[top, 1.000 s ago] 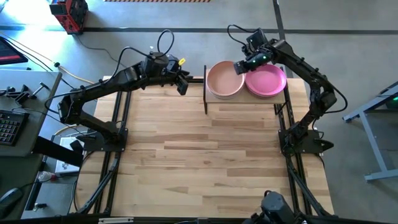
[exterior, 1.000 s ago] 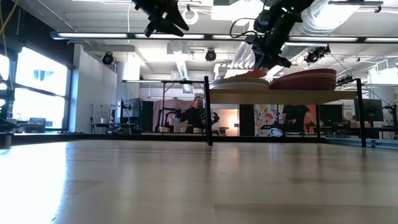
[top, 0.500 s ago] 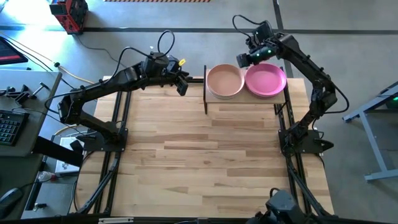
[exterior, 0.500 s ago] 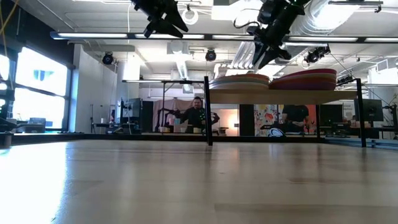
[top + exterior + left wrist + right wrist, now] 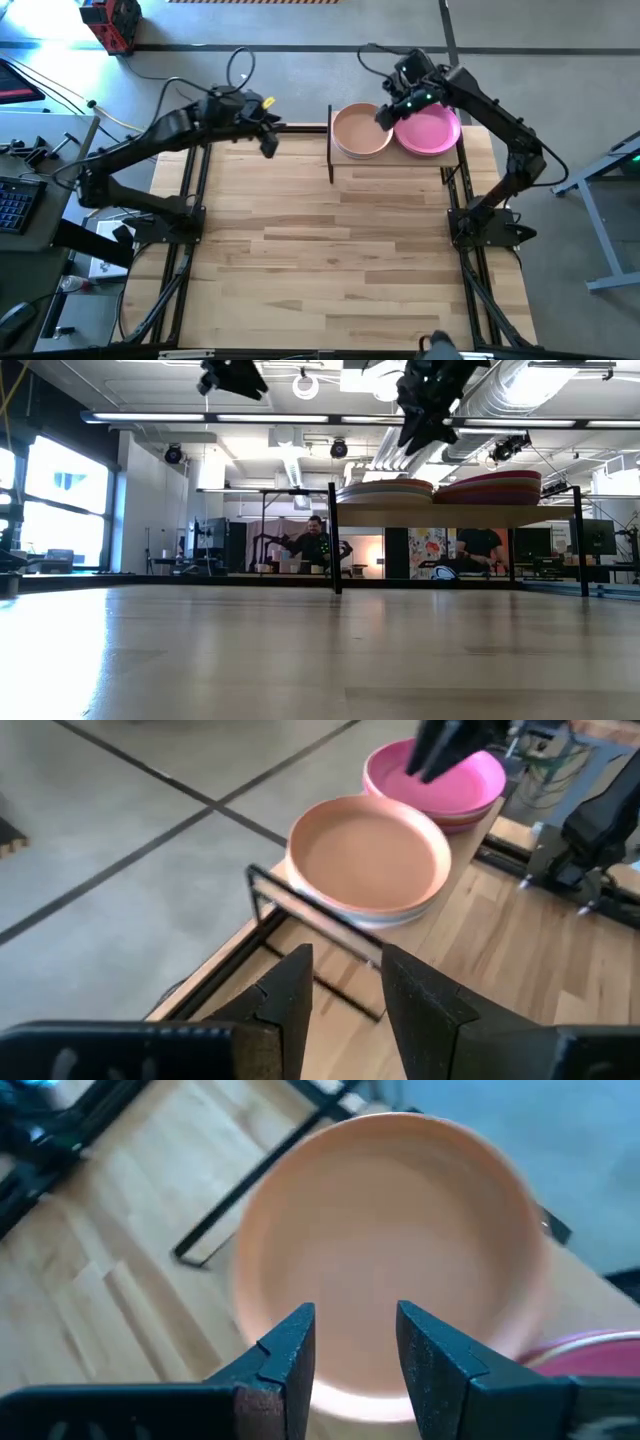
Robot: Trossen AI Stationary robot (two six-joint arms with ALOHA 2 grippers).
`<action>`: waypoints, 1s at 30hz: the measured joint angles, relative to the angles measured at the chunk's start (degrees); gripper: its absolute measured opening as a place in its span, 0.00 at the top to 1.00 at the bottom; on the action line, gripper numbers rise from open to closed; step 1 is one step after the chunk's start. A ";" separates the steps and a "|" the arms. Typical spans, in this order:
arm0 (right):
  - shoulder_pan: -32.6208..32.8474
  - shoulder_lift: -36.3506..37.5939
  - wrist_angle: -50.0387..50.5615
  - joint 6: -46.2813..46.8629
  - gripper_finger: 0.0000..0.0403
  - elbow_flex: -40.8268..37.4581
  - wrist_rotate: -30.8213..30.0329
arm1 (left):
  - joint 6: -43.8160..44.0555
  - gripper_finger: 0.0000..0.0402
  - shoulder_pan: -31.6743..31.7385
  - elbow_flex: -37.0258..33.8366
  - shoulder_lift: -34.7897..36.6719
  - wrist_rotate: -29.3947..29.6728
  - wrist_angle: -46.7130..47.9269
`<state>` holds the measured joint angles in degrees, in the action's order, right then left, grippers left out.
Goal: Place and stack plates onto a shelf
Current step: Return to Home Position
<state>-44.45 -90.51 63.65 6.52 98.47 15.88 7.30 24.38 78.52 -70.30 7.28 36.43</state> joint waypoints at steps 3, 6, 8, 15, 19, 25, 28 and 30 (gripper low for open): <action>3.00 3.19 -3.09 0.12 0.71 -3.62 -0.63 | -0.01 0.74 -1.18 -1.75 3.90 2.37 1.32; 5.86 7.85 -8.85 2.45 0.71 -10.38 -0.90 | 0.10 0.74 -2.18 -6.72 9.32 2.69 0.48; 7.84 11.66 -13.63 4.43 0.71 -16.03 -0.93 | 0.02 0.74 -2.99 -10.48 13.18 2.17 -0.27; 14.93 25.22 -27.72 10.15 0.71 -33.79 1.03 | -0.10 0.75 -5.26 -24.57 27.06 2.82 -6.26; 19.00 32.62 -36.40 11.67 0.71 -43.39 0.98 | -2.88 0.75 -5.91 -34.25 35.49 1.77 -12.75; 23.08 42.36 -52.97 16.21 0.71 -58.46 0.94 | -5.28 0.75 -6.19 -45.21 45.52 0.73 -18.04; 24.34 46.53 -62.52 18.88 0.71 -66.30 0.92 | -2.60 0.75 -6.19 -49.26 48.90 0.52 -18.82; 24.83 49.07 -67.76 20.49 0.71 -71.11 0.92 | -1.51 0.75 -6.19 -52.02 50.67 0.23 -19.86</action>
<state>-19.62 -41.45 -4.11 27.01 27.36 16.80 5.78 18.20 26.50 -19.64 7.52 16.57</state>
